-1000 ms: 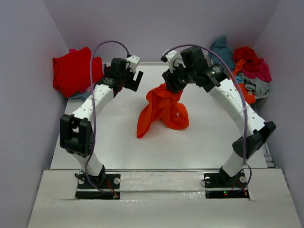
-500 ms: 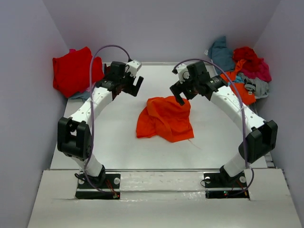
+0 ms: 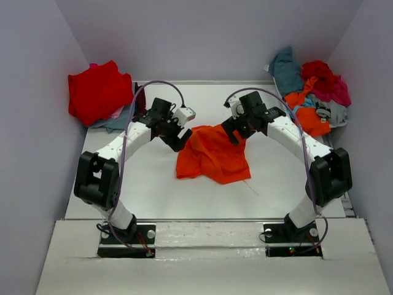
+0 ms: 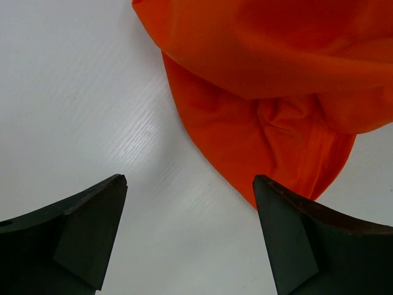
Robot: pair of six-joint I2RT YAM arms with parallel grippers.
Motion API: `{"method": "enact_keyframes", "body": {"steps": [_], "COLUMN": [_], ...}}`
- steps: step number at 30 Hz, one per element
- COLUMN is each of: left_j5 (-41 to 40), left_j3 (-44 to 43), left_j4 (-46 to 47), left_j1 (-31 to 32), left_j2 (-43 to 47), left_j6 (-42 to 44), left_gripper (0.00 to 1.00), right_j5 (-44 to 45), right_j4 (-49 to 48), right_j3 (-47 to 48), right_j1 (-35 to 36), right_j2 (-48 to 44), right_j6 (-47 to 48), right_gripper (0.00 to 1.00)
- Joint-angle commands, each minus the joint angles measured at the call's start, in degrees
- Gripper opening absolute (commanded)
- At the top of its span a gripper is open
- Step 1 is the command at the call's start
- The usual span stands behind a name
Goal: Fold and stack the t-shirts
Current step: Flatten the tshirt out
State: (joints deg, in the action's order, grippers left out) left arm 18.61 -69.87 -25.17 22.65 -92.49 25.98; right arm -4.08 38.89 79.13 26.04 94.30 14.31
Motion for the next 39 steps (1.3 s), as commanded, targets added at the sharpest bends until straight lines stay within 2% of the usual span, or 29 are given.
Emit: {"method": "enact_keyframes", "body": {"steps": [1, 9, 15, 18, 19, 20, 21, 24, 30, 34, 39], "left_j5": [2.2, 1.4, 3.0, 2.6, 2.0, 1.7, 1.3, 0.6, -2.6, -4.7, -5.2], "left_j3": [1.3, 1.2, -0.5, -0.4, -0.5, -0.6, -0.9, -1.1, -1.4, -1.9, -4.9], "left_j4": [-1.5, -2.7, -4.3, -3.4, -3.0, -3.0, -3.0, -2.6, -0.7, 1.0, 0.6], "left_j1": [1.4, 6.5, 8.0, 9.2, 9.2, 9.2, 9.9, 9.9, 9.9, 9.9, 9.9], "left_j2": [2.6, -0.4, -4.1, -4.1, -4.2, -4.4, -4.6, -4.4, -2.9, -0.9, -0.2], "left_j6": [2.3, 2.9, 2.9, 2.5, 2.4, 2.4, 2.2, 2.1, -0.1, -0.8, -1.0], "left_gripper": [0.96, 0.95, 0.90, 0.90, 0.89, 0.89, 0.89, 0.89, 0.89, 0.89, 0.89], "right_j5": [0.3, -0.8, -0.8, -1.0, -1.5, -1.6, -2.4, -3.0, -4.1, -5.7, -5.6], "right_j4": [-4.2, -4.7, -3.2, -3.3, -3.2, -3.0, -2.2, -0.8, 1.4, 4.6, 6.4], "right_j3": [-2.1, -1.8, 1.2, 1.5, 1.8, 2.2, 2.8, 5.2, 13.0, 22.3, 29.4], "right_j1": [-0.8, -1.3, -1.3, -1.3, -1.3, -1.3, -1.3, -1.3, -1.3, -1.3, -1.3], "right_j2": [0.6, 2.6, 2.9, 2.6, 2.5, 2.6, 2.9, 3.3, 3.9, 4.7, 8.3], "right_j6": [-0.7, -0.9, -0.8, -0.7, -0.7, -0.6, -0.3, -0.1, 1.5, 1.4, 1.2], "right_gripper": [0.97, 0.94, 0.91, 0.86, 0.75, 0.69, 0.49, 0.07, 0.07, 0.07, 0.07]}}
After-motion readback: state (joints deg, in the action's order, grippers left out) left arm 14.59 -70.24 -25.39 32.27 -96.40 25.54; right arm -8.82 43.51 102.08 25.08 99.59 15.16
